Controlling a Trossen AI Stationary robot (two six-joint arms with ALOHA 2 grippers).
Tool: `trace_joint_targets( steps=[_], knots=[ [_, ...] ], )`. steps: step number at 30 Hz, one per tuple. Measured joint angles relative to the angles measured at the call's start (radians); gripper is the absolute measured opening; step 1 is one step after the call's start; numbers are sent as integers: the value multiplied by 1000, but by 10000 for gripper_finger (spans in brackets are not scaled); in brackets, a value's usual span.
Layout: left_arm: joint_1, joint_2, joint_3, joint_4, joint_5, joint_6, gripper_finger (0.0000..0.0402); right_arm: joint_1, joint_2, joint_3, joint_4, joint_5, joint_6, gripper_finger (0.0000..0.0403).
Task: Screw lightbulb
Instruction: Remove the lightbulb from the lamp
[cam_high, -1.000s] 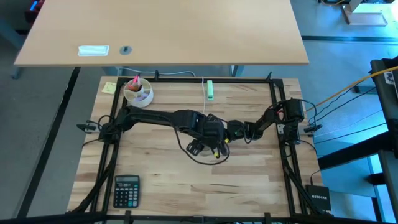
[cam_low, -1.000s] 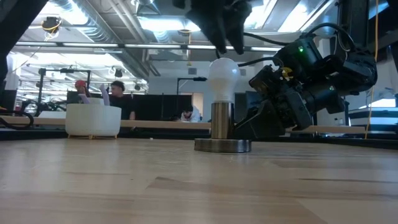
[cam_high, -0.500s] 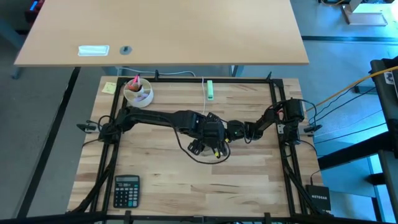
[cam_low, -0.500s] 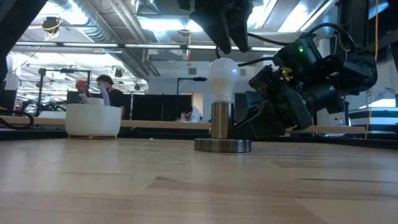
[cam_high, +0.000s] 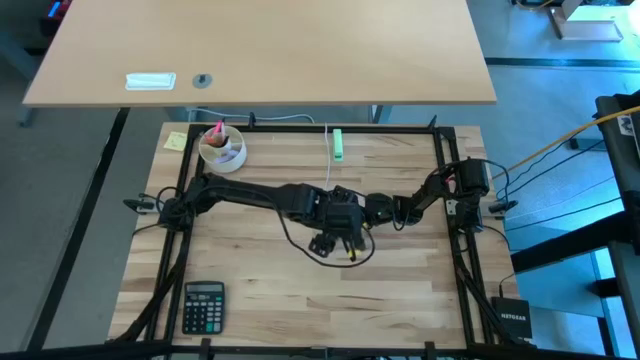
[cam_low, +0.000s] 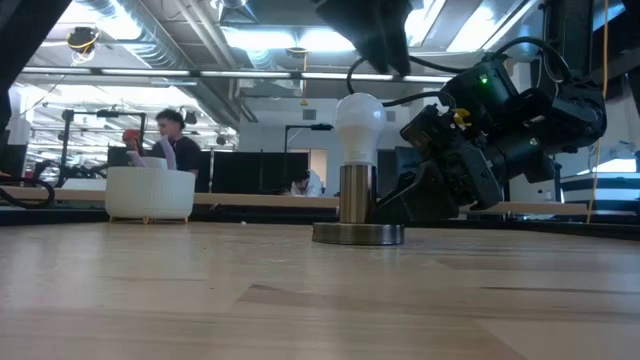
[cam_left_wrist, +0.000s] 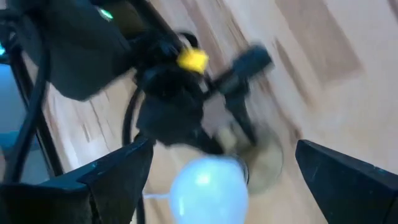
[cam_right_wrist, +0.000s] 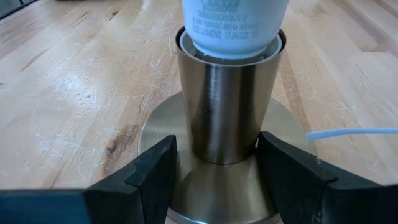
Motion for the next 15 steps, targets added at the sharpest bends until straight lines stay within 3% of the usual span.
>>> trace_joint_targets(
  steps=[5, 10, 15],
  knots=[
    [-3, 2, -14, 35, 0, -20, 386, 0, 0, 0, 0, 0, 0, 227],
    [2, 1, -14, 33, -34, 163, 386, 0, 0, 0, 0, 0, 1, 227],
    [3, 1, -14, 12, -29, 250, 386, 0, 0, 0, 0, 0, 1, 227]
  ],
)
